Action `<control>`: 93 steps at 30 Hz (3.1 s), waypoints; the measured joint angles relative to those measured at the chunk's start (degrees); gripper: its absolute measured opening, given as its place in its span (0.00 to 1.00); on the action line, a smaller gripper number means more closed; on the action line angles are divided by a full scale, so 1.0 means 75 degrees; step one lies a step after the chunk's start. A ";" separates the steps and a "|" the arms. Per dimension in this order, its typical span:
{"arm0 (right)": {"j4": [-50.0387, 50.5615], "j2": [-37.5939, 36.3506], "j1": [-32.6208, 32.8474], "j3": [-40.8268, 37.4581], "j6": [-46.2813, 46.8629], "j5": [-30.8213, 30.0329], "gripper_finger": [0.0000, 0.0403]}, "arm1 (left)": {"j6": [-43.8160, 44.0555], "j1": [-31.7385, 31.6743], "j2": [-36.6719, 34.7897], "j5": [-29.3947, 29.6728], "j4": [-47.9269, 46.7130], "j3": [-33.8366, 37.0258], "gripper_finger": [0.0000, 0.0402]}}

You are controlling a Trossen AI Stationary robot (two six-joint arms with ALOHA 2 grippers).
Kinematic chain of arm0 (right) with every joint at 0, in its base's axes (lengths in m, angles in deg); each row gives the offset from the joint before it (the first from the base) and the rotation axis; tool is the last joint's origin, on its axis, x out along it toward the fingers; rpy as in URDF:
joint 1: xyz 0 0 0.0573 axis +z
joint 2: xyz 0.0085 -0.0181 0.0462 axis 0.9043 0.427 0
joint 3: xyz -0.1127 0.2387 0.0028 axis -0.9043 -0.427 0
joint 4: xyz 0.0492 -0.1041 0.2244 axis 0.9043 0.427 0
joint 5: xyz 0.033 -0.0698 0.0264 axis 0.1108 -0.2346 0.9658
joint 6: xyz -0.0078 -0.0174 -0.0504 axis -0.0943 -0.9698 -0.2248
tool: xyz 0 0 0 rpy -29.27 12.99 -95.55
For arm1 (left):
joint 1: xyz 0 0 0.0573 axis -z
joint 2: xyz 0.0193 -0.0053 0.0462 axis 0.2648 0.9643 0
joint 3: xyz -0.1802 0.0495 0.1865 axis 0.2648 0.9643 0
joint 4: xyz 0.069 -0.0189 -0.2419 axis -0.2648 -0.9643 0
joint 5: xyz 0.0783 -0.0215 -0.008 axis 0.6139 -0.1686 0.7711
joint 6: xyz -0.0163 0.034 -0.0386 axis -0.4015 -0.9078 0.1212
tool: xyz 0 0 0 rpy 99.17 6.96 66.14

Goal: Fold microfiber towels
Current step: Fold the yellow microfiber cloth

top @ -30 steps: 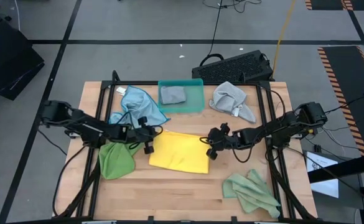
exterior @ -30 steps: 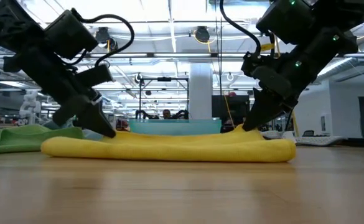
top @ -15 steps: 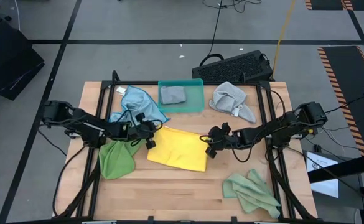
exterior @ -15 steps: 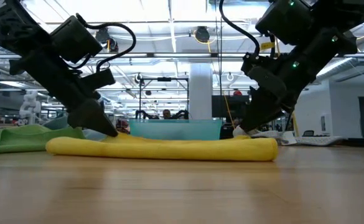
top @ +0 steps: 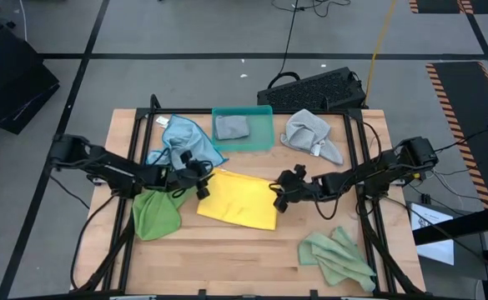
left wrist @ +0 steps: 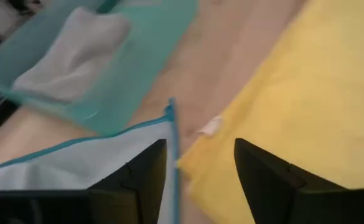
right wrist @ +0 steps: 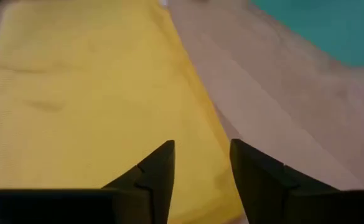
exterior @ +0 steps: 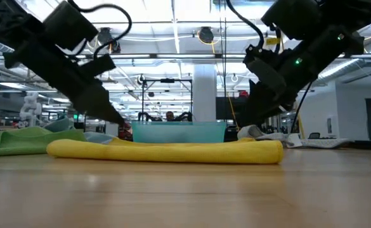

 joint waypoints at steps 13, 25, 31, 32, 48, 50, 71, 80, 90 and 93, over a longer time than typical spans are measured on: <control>-0.1572 0.0972 0.0054 0.0000 -0.0962 -0.0110 0.08 | -0.0117 -0.0331 0.0697 -0.0669 0.0045 -0.0003 0.16; -0.1349 0.1859 -0.0083 0.0000 -0.0683 -0.0725 0.01 | -0.0777 -0.1283 0.2377 -0.0814 0.1771 -0.0020 0.01; -0.0934 0.1705 -0.0086 0.0002 -0.0703 -0.0781 0.01 | -0.0909 -0.1481 0.2409 -0.1006 0.1817 -0.0020 0.06; -0.0848 0.1678 -0.0086 0.0003 -0.0671 -0.0801 0.01 | -0.0913 -0.1481 0.2409 -0.1006 0.1818 -0.0020 0.06; 0.0038 0.0249 0.0429 0.0000 -0.0608 -0.1082 0.01 | -0.1168 -0.0626 0.0518 -0.1306 0.1812 0.0009 0.06; -0.0033 0.0185 0.0655 0.0000 -0.0734 -0.1087 0.01 | -0.1174 -0.0304 0.0180 -0.1306 0.1891 0.0009 0.06; -0.0180 0.0188 0.3140 0.0000 0.0255 -0.1099 0.01 | -0.0691 0.2713 0.2755 -0.0405 0.0051 -0.3806 0.22; 0.0151 0.0185 0.3637 0.0000 0.0436 0.0179 0.01 | -0.1483 0.3057 0.5021 -0.0371 -0.1007 -0.6650 0.39; 0.1236 0.0188 0.3909 0.0003 0.1226 0.0320 0.01 | -0.1551 0.2689 0.6237 -0.0577 -0.1495 -0.7656 0.57; 0.1343 0.0188 0.3911 0.0000 0.1320 0.0320 0.01 | -0.1236 0.2491 0.6259 -0.0452 -0.1662 -0.7656 0.58</control>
